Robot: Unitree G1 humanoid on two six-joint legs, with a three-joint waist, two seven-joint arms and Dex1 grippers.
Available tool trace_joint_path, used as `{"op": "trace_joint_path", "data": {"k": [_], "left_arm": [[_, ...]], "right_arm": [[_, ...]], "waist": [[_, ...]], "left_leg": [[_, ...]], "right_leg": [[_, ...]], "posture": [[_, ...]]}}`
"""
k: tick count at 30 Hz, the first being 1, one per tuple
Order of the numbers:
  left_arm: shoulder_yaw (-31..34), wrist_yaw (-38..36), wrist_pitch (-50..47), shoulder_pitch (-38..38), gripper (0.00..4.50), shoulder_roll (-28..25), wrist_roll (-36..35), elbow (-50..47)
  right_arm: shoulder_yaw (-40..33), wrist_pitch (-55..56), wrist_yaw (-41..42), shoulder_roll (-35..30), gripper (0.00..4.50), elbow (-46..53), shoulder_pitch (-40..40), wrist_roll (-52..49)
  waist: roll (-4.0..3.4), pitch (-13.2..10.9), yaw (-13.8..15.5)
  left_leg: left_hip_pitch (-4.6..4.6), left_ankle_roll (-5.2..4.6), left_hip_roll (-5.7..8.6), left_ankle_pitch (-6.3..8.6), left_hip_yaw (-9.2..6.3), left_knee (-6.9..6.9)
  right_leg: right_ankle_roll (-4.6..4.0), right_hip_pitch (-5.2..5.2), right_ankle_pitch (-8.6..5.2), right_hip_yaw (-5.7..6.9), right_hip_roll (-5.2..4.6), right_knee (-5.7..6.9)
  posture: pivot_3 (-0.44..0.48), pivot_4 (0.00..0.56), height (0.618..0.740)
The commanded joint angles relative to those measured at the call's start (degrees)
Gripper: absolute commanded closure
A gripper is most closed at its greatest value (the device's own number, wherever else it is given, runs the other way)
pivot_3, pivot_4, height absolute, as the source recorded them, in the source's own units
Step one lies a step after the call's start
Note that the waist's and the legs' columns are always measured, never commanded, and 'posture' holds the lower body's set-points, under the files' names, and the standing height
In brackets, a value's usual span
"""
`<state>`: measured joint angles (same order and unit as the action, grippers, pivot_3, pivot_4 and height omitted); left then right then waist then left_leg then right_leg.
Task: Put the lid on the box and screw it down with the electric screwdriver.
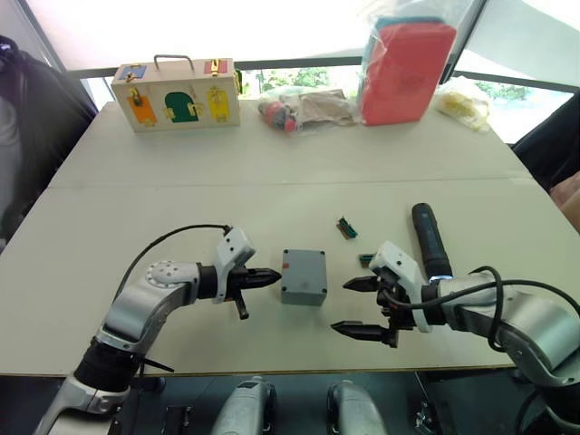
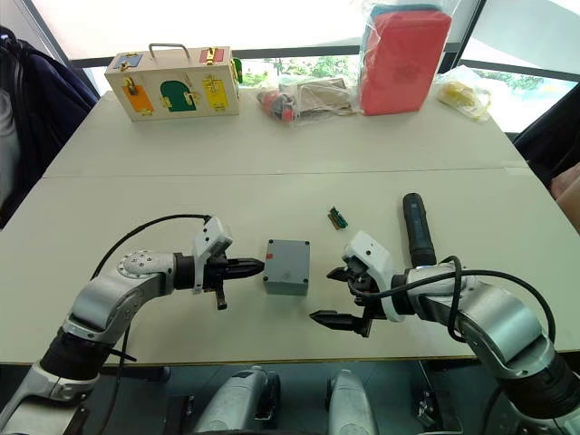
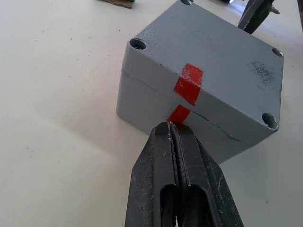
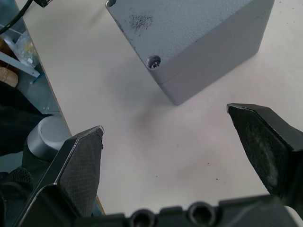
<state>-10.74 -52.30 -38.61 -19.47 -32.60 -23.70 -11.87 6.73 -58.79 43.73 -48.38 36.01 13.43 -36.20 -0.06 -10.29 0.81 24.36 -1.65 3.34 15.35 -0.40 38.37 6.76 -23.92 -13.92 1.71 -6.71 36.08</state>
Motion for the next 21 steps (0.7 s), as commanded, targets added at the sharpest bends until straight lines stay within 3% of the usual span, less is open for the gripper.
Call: {"op": "trace_joint_path", "data": {"k": [1, 21], "left_arm": [[-0.4, -0.64, 0.95, -1.35, 4.5, -0.1, 0.41, -0.69], [-0.99, -5.79, 3.24, -2.92, 4.5, -3.63, 1.9, 1.79]], "right_arm": [[-0.14, 0.15, -0.49, 0.17, 0.02, 2.27, 0.12, -0.41], [2.14, 1.11, -1.49, 1.51, 0.02, 0.94, 2.54, 0.6]], "waist": [[0.0, 0.0, -0.01], [0.0, 0.0, -0.1]], "left_leg": [[0.0, 0.0, 0.0, 0.0, 0.0, 0.0], [-0.01, -0.01, 0.0, 0.0, 0.0, 0.0]], "right_leg": [[0.0, 0.0, 0.0, 0.0, 0.0, 0.0], [0.0, -0.01, 0.0, 0.0, 0.03, 0.01]], "posture": [[0.0, 0.15, 0.74], [0.0, 0.15, 0.74]]}}
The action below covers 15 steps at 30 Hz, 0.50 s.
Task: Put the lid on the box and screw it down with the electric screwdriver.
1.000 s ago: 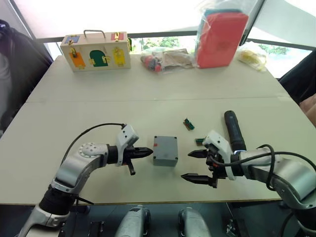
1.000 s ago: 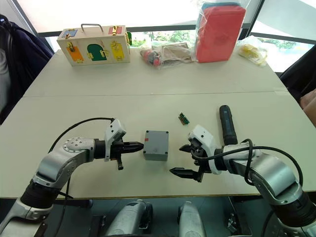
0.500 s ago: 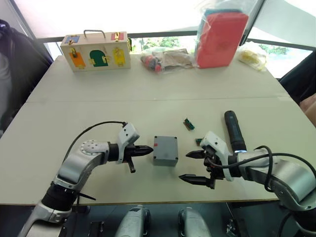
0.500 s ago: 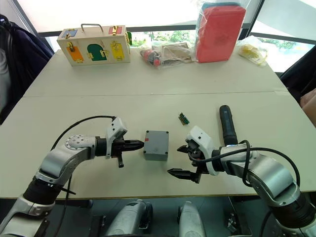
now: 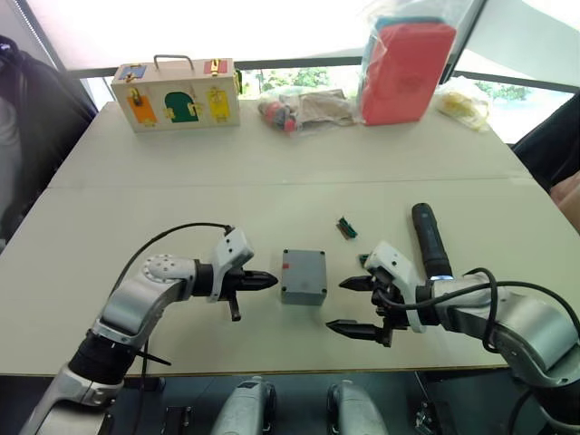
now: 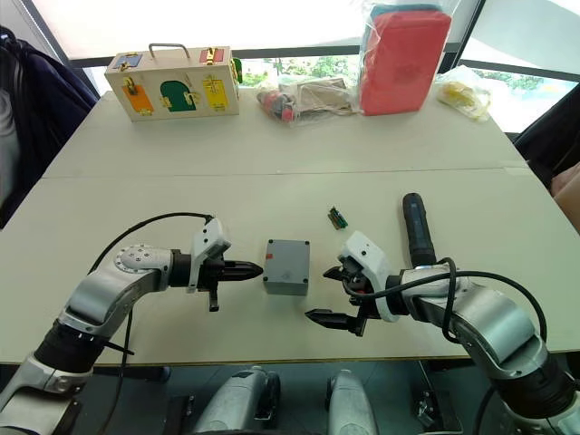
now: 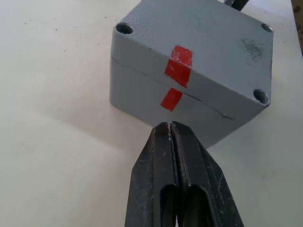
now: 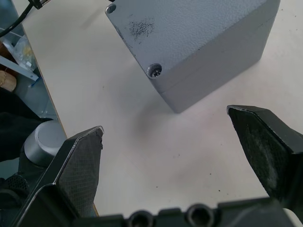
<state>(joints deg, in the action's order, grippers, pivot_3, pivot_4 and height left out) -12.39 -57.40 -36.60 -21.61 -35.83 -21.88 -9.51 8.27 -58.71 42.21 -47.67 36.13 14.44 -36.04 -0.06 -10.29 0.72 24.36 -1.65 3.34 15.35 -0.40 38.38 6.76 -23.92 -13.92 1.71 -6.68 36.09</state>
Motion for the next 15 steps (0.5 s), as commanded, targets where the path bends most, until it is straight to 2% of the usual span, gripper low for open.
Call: {"op": "trace_joint_path", "data": {"k": [1, 15], "left_arm": [[0.65, -0.64, 1.17, -0.95, 4.5, -0.22, 0.08, -0.46], [-2.24, -1.11, 4.42, -4.86, 4.5, 5.15, 2.56, 4.69]], "right_arm": [[0.83, 0.96, -0.06, 1.11, 0.02, 0.56, 2.01, 0.47], [0.45, -3.51, -1.02, 1.58, 0.02, 5.68, -0.02, -2.56]], "waist": [[0.0, 0.0, -0.02], [0.01, 0.01, 0.21]], "left_leg": [[0.0, 0.0, 0.0, 0.0, 0.0, 0.0], [0.0, 0.0, 0.01, 0.0, 0.0, 0.05]], "right_leg": [[0.0, 0.0, 0.0, 0.0, 0.0, 0.0], [0.0, 0.04, 0.0, 0.01, 0.01, 0.01]], "posture": [[0.0, 0.15, 0.74], [0.0, 0.15, 0.74]]}}
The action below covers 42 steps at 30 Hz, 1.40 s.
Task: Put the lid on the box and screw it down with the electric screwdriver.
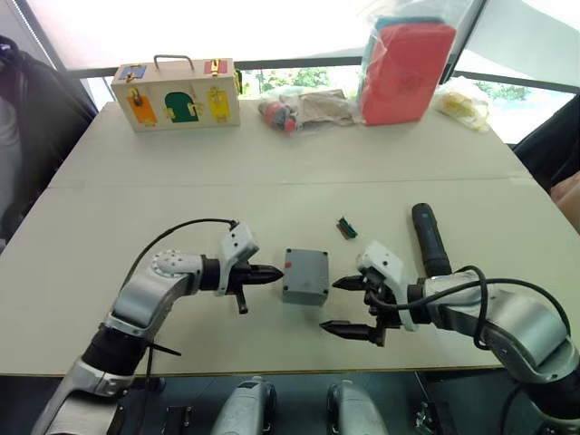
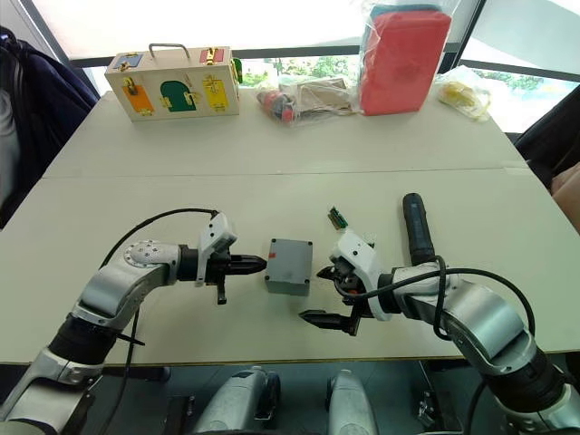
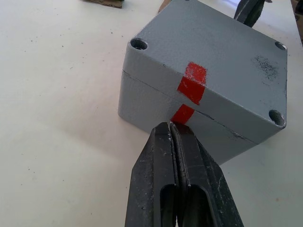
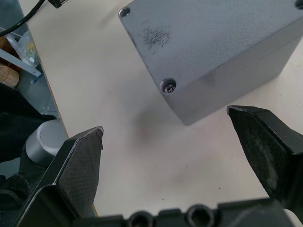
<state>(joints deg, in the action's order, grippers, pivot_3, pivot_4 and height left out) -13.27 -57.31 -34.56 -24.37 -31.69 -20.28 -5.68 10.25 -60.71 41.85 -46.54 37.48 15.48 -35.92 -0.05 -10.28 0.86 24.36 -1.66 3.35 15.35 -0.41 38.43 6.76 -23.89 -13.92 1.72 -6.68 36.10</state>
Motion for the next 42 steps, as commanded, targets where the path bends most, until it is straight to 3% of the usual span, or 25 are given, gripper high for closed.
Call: {"op": "trace_joint_path", "data": {"k": [1, 12, 15, 20, 25, 30, 35, 42], "left_arm": [[-1.6, -1.49, 2.86, -2.51, 4.5, 1.23, 1.24, 1.52], [-2.43, -3.01, 10.69, -7.49, 4.5, 2.63, 6.58, 11.86], [-1.41, -3.41, 10.62, -6.85, 4.5, 1.26, 6.6, 11.58], [-0.59, -5.92, 5.78, -1.94, 4.5, -3.36, 3.97, 4.31], [-0.18, -6.41, -0.49, 3.95, 4.5, -5.14, -0.02, -4.94], [-1.37, -3.92, -3.72, 6.46, 4.5, -3.33, -1.11, -9.97], [-2.06, -1.33, -2.63, 5.77, 4.5, -1.19, 0.26, -8.95], [-1.24, -0.23, 0.25, 3.03, 4.5, 0.23, 1.63, -4.69]], "right_arm": [[-1.73, -2.12, -1.02, 0.68, 0.02, 5.03, -1.34, -3.3], [-4.29, -8.62, -8.79, 7.87, 0.02, 10.28, -2.33, -11.37], [-8.3, -9.4, -8.57, 4.97, 0.02, 11.2, -2.5, -12.85], [-13.44, -5.2, -3.8, -5.4, 0.02, 7.67, -2.63, -9.46], [-7.73, 4.5, -1.1, -6.91, 0.02, -3.08, 0.2, -0.49], [-1.26, 10.92, 2.78, -5.37, 0.02, -8.07, 3.17, 4.82], [2.71, 14.11, 5.14, -2.98, 0.02, -10.08, 4.4, 7.55], [2.51, 10.99, 4.92, -1.33, 0.02, -4.85, 1.34, 5.6]], "waist": [[0.01, 0.0, 0.06], [0.0, 0.01, -0.12], [0.0, 0.01, -0.04], [0.0, 0.01, -0.15], [0.0, 0.01, -0.21], [-0.01, 0.0, -0.02], [0.0, 0.0, -0.09], [0.0, 0.01, 0.03]], "left_leg": [[0.0, 0.0, 0.0, 0.0, -0.01, 0.01], [0.01, -0.32, -0.03, 0.2, -0.06, 0.53], [0.02, -0.32, -0.03, 0.2, -0.06, 0.54], [0.02, -0.39, 0.01, 0.25, -0.04, 0.59], [0.01, -0.39, -0.03, 0.25, -0.04, 0.58], [0.02, -0.39, -0.03, 0.25, -0.03, 0.59], [0.01, -0.38, -0.03, 0.25, -0.03, 0.6], [0.02, -0.38, -0.02, 0.25, -0.04, 0.6]], "right_leg": [[0.0, 0.02, 0.0, 0.01, 0.0, 0.0], [0.01, 0.23, 0.0, 0.04, 0.03, 0.01], [0.01, 0.23, 0.0, 0.05, 0.03, 0.02], [0.02, 0.25, 0.0, 0.04, -0.03, -0.01], [0.02, 0.27, -0.01, 0.03, -0.06, -0.02], [0.02, 0.28, -0.01, 0.02, -0.08, -0.01], [0.02, 0.29, -0.01, 0.04, -0.06, -0.01], [0.02, 0.29, -0.01, 0.08, -0.06, -0.01]], "posture": [[0.0, 0.15, 0.74], [0.0, 0.15, 0.74], [0.0, 0.15, 0.74], [0.0, 0.15, 0.74], [0.0, 0.15, 0.74], [0.0, 0.15, 0.74], [0.0, 0.15, 0.74], [0.0, 0.15, 0.74]]}}
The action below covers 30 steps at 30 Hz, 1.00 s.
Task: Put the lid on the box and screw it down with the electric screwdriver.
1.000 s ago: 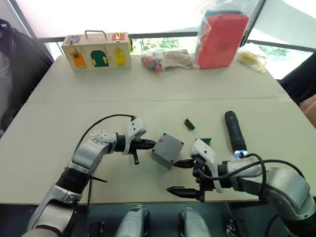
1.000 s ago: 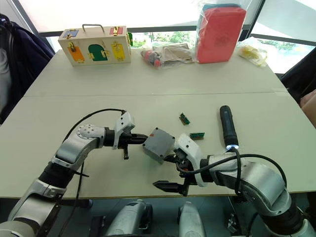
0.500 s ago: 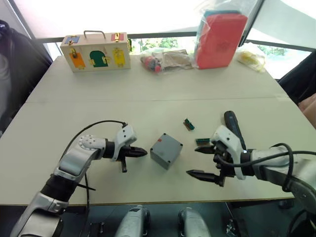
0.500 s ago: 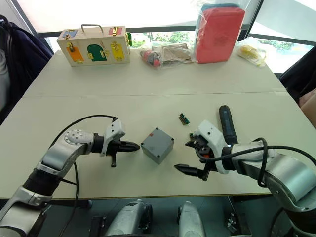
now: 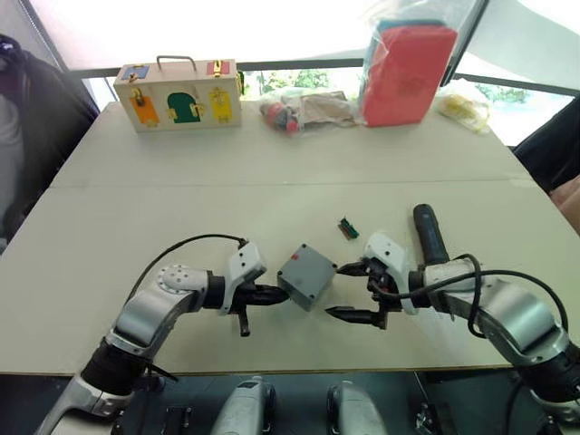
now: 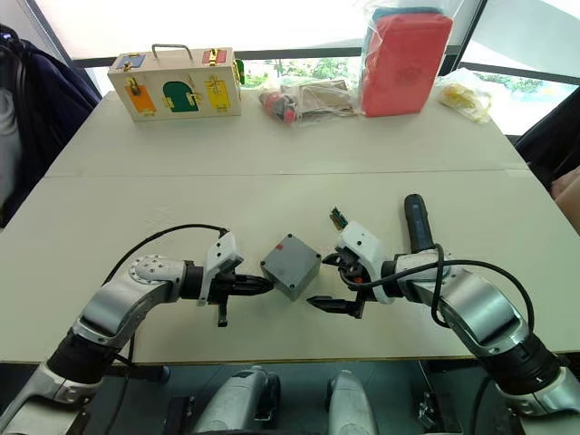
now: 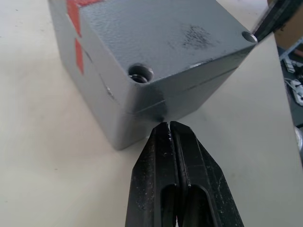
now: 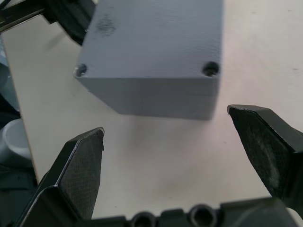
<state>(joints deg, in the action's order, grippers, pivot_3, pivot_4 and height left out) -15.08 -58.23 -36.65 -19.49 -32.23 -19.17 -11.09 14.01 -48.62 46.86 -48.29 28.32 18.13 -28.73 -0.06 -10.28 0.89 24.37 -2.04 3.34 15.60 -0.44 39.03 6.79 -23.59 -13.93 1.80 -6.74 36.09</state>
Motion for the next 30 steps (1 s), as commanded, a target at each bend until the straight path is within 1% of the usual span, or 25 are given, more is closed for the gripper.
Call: {"op": "trace_joint_path", "data": {"k": [1, 7, 13, 17, 24, 26, 30], "left_arm": [[0.6, 0.73, 2.78, -2.1, 4.5, 0.9, 0.68, 1.22], [0.66, 0.83, 4.67, -2.87, 4.5, 1.51, 1.22, 3.04], [0.6, 0.52, 5.3, -3.14, 4.5, 1.66, 1.43, 3.82], [0.84, 0.79, 6.08, -3.59, 4.5, 1.96, 1.72, 4.77], [0.56, -0.14, 7.88, -5.33, 4.5, 2.61, 2.18, 6.67], [0.51, -0.85, 8.13, -5.17, 4.5, 2.08, 2.18, 6.56], [1.78, -3.4, 6.97, -3.59, 4.5, -1.57, 1.29, 4.92]], "right_arm": [[-1.58, -1.56, -0.41, 0.61, 0.02, 4.98, -1.8, -1.82], [-2.91, -4.41, -2.18, 1.94, 0.02, 7.87, -3.17, -3.22], [-3.29, -5.02, -2.65, 2.22, 0.02, 7.88, -3.21, -2.68], [-4.97, -5.42, -2.75, 2.53, 0.02, 7.48, -3.01, -3.57], [-8.09, -5.91, -3.39, 1.11, 0.02, 8.18, -4.76, -3.99], [-9.55, -5.94, -3.31, -0.02, 0.02, 8.78, -6.24, -4.03], [-15.36, -7.72, -2.83, -2.54, 0.02, 10.78, -8.15, -6.87]], "waist": [[0.0, 0.0, 0.0], [0.0, 0.0, -0.12], [0.0, 0.0, -0.06], [0.0, 0.0, -0.06], [0.0, 0.0, -0.02], [0.0, 0.0, -0.03], [0.0, 0.0, -0.12]], "left_leg": [[0.0, 0.0, 0.0, 0.0, 0.0, 0.01], [0.0, 0.01, 0.0, 0.0, -0.01, 0.01], [0.0, 0.01, 0.0, 0.01, -0.01, 0.01], [0.0, 0.01, 0.0, 0.01, -0.01, 0.01], [0.0, 0.0, 0.01, 0.01, -0.01, 0.01], [0.0, 0.0, 0.01, 0.01, -0.01, 0.01], [0.0, 0.0, 0.01, 0.01, -0.01, 0.0]], "right_leg": [[0.0, 0.0, 0.0, 0.0, -0.01, 0.0], [0.0, -0.02, 0.0, -0.02, -0.01, 0.0], [0.0, -0.01, 0.0, -0.02, -0.02, 0.0], [0.0, -0.01, 0.0, -0.02, -0.02, 0.0], [0.0, 0.0, 0.0, -0.01, -0.03, 0.0], [0.0, 0.0, 0.0, -0.02, -0.03, 0.0], [0.0, 0.0, 0.0, -0.02, -0.03, -0.01]], "posture": [[0.0, 0.15, 0.74], [0.0, 0.15, 0.74], [0.0, 0.15, 0.74], [0.0, 0.15, 0.74], [0.0, 0.15, 0.74], [0.0, 0.15, 0.74], [0.0, 0.15, 0.74]]}}
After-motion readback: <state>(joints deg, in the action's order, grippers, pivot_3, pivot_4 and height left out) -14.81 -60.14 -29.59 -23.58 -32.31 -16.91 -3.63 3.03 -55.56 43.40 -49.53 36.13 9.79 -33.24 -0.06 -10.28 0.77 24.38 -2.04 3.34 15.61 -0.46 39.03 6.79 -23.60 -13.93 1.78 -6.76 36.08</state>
